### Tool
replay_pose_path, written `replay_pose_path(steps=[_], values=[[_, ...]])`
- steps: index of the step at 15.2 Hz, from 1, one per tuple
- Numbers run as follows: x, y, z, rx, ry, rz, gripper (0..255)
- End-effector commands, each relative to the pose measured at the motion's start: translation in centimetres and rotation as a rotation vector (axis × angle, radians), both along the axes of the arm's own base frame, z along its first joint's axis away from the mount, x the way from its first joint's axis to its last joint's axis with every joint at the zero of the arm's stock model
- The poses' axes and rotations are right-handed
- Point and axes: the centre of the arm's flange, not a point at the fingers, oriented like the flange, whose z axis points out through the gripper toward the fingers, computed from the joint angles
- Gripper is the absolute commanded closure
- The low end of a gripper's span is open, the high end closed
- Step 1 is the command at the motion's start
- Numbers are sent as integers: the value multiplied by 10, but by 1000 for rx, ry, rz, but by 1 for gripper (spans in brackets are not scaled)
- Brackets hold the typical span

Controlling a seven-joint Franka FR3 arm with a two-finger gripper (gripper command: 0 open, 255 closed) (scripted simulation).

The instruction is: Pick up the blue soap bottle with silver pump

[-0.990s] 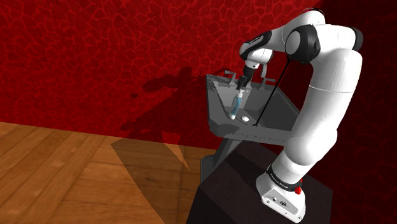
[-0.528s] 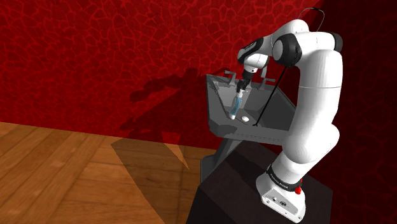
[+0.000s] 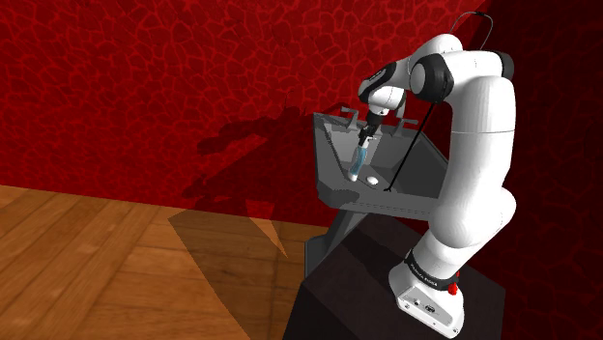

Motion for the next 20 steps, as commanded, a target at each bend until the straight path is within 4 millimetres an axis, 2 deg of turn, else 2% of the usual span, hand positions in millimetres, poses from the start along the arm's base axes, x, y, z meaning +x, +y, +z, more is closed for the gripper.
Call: replay_pose_path(steps=[1,7,20], values=[[0,0,0,0,0,0,255],[0,0,-1,0,0,0,255],[0,0,68,0,0,0,255]])
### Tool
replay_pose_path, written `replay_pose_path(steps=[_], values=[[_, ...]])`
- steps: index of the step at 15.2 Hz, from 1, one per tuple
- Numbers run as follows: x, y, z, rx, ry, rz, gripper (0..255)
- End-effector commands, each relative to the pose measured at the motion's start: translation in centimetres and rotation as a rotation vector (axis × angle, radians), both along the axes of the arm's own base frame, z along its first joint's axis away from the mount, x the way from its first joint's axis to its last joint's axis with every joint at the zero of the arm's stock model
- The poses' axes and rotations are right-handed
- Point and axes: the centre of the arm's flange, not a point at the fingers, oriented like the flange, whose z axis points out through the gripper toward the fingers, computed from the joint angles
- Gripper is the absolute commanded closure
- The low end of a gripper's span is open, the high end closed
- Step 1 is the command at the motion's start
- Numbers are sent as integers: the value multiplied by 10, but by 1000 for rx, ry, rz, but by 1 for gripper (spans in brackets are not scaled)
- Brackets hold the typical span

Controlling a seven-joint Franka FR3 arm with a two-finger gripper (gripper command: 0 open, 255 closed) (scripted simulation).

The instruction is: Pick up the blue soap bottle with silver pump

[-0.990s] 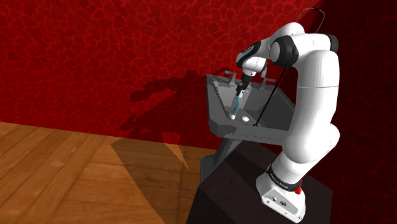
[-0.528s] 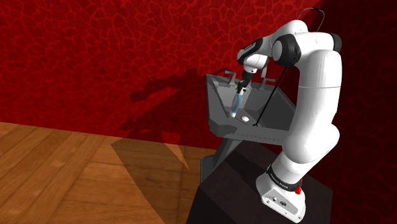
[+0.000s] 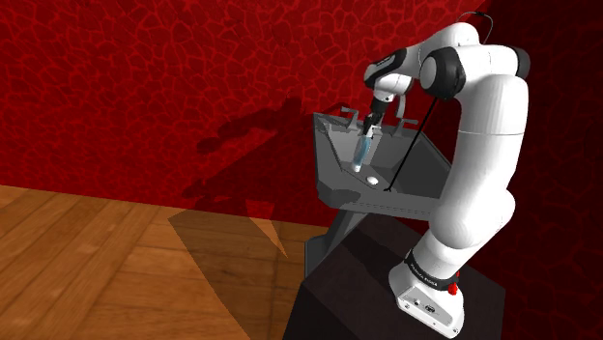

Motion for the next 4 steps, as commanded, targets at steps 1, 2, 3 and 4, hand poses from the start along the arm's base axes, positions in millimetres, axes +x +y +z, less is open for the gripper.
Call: replay_pose_path(steps=[1,2,3,4], values=[[0,-1,11,0,0,0,255],[0,-1,16,0,0,0,255],[0,-1,17,0,0,0,255],[0,-1,17,0,0,0,255]])
